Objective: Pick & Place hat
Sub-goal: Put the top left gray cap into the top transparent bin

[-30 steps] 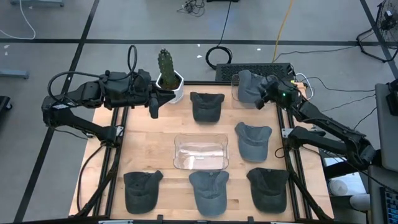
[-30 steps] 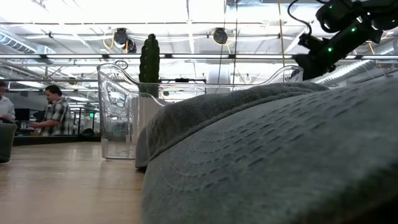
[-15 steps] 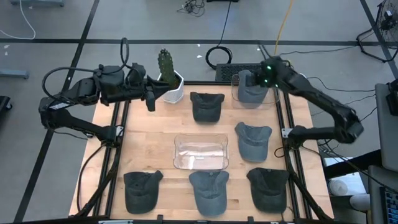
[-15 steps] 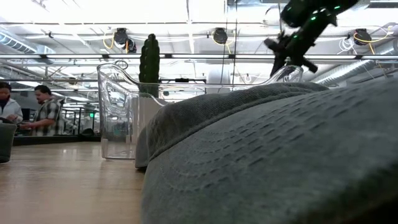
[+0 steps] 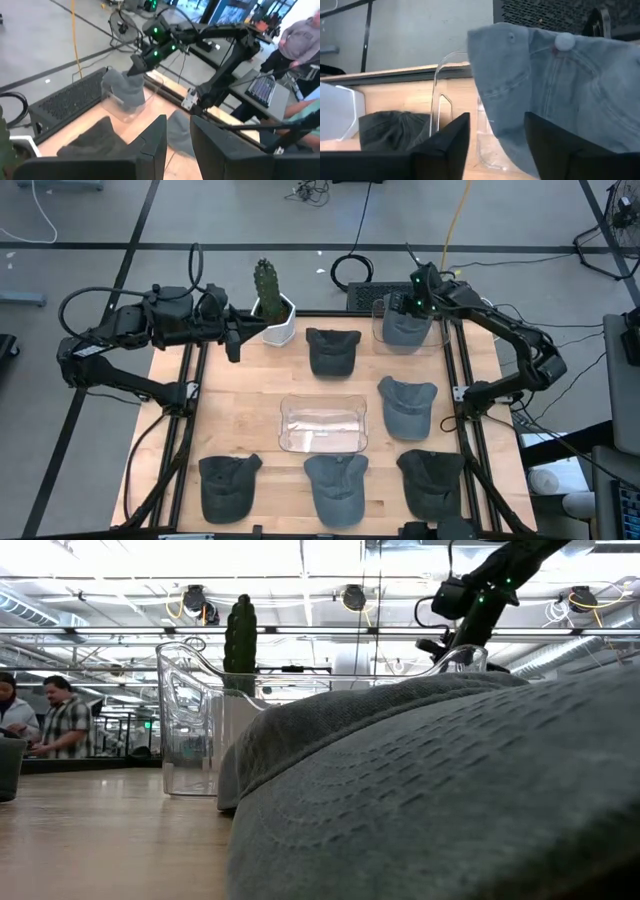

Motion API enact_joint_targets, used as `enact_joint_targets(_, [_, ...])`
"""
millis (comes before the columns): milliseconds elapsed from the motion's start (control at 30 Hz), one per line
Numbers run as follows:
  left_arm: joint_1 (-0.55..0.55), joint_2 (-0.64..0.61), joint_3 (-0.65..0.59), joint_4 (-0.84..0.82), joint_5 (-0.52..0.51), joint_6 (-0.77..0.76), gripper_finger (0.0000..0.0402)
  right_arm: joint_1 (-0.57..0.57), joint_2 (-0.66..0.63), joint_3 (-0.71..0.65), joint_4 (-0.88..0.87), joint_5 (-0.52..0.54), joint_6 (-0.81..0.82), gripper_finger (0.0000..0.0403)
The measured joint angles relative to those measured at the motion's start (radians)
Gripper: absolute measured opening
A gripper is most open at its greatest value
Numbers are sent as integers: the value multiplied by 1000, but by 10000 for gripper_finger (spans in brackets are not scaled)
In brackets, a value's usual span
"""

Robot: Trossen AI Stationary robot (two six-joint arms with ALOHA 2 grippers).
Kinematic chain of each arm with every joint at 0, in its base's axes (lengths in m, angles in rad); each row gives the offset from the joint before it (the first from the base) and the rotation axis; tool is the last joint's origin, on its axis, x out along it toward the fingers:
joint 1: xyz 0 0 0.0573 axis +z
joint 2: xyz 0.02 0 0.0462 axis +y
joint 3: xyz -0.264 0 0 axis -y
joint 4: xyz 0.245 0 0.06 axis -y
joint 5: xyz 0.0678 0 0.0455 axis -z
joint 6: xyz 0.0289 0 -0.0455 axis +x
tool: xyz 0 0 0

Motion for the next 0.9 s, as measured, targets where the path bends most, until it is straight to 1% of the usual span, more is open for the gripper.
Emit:
enact_joint_targets(100, [0,2,0,-18,16,0,93,6,0,-16,47,47,-20,218])
enact_joint_targets(167, [0,1,0,-19,21,2,93,6,0,-45,100,50,-19,234])
enact_joint_targets(267, [0,1,0,-21,23,4,93,4,0,-97,187,50,-3,245])
enact_joint_targets(367, [0,1,0,-22,31,0,93,3,0,-145,238,50,-2,246])
enact_joint_targets(533, [0,-2,0,-22,56,-2,93,5,0,-202,333,33,7,235])
enact_joint_targets(633, [0,-2,0,-22,57,-6,93,13,0,-229,380,-36,11,224])
enact_joint_targets(700, [0,-2,0,-22,56,-6,93,24,0,-240,386,-61,-5,214])
enact_joint_targets(833, [0,-2,0,-22,52,-9,93,40,0,-269,376,-64,-26,191])
enact_joint_targets(900, [0,-2,0,-22,50,-9,93,44,0,-275,381,-85,-38,177])
